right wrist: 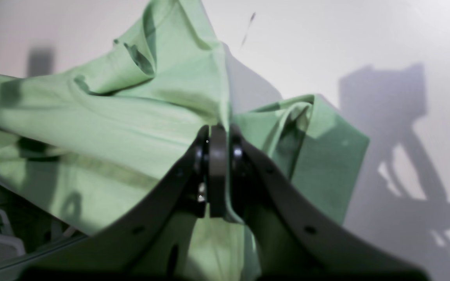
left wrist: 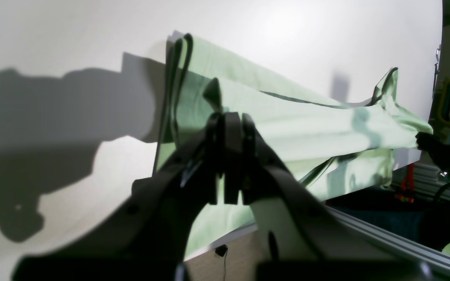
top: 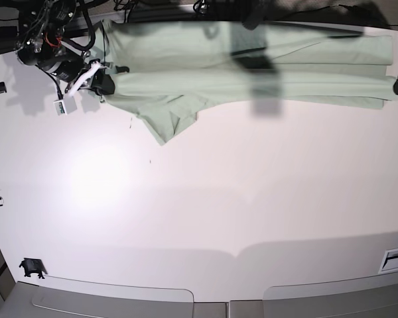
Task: Fold the T-shirt properly
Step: 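Pull the held shirt edge with both grippers toward the robot, folding it over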
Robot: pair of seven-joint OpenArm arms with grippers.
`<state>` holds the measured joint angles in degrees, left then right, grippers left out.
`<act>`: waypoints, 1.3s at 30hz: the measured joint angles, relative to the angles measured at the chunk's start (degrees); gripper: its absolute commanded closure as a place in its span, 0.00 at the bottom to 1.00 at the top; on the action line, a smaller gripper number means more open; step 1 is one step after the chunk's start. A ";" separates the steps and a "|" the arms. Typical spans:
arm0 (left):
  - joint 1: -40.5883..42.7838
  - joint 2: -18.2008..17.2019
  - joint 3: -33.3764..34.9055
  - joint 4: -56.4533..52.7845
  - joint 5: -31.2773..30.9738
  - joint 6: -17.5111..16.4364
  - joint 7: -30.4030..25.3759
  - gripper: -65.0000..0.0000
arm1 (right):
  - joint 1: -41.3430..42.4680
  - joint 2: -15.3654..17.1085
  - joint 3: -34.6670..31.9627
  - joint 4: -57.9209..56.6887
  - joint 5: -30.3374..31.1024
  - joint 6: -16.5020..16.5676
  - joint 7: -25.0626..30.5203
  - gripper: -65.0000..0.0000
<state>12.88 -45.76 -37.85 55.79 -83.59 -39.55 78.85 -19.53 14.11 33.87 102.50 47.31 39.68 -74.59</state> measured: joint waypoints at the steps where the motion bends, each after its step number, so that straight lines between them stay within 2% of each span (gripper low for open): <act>1: 0.00 0.00 0.00 0.00 0.00 0.00 0.00 1.00 | 0.00 0.00 0.00 0.00 0.02 0.00 0.00 1.00; 8: 0.00 0.00 0.00 0.00 0.00 0.00 -0.42 1.00 | 0.00 0.00 0.00 0.00 0.04 0.00 0.61 1.00; 10: 0.00 -0.02 0.00 0.00 0.00 0.02 -0.39 0.85 | 0.00 0.00 0.00 0.00 -0.04 0.00 0.61 0.84; 11: -0.02 -0.02 0.00 0.00 0.00 0.00 -0.42 0.80 | 0.00 0.02 0.00 0.00 -0.04 0.00 0.61 0.79; 15: 0.00 -0.79 0.02 0.00 0.02 0.02 -0.39 0.78 | 0.00 0.04 0.00 0.20 -0.22 0.00 0.61 0.77; 18: 0.04 -3.41 0.00 0.00 0.02 0.00 -0.46 0.78 | 0.02 0.04 0.37 2.75 -0.04 0.00 0.63 0.77; 20: -0.28 -5.38 -0.83 0.00 0.04 0.02 -1.22 0.78 | 0.15 0.04 1.40 5.05 0.04 -0.02 3.10 0.77; 24: -0.57 -7.65 -5.99 0.59 -0.02 -0.04 -4.79 0.78 | 0.68 0.17 3.37 8.33 0.26 -0.02 12.52 0.77; 28: -0.55 -7.74 -12.83 0.57 0.02 -0.04 -6.78 0.78 | 5.77 -0.81 3.37 8.33 -4.52 -0.02 13.90 0.76; 29: -0.55 -7.74 -13.99 0.59 0.00 -0.04 -6.78 0.78 | 7.17 -1.38 3.32 8.13 -5.55 0.00 14.12 0.73; 33: -0.50 -7.69 -15.15 0.59 0.07 -0.04 -6.71 0.78 | 9.75 -2.32 0.15 2.99 -8.52 0.02 17.97 0.51; 35: -0.55 -7.41 -15.15 0.59 0.02 -0.07 -6.64 0.78 | 10.47 -2.54 -2.71 -1.38 -10.73 0.02 19.74 0.50; 39: -0.52 -7.08 -15.15 0.57 0.20 -0.04 -6.62 0.78 | 14.27 -2.58 -9.60 -10.95 -14.32 0.09 19.58 0.50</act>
<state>12.36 -52.84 -52.99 56.36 -83.40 -39.59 72.23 -5.26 11.53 24.27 91.55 32.99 39.77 -55.00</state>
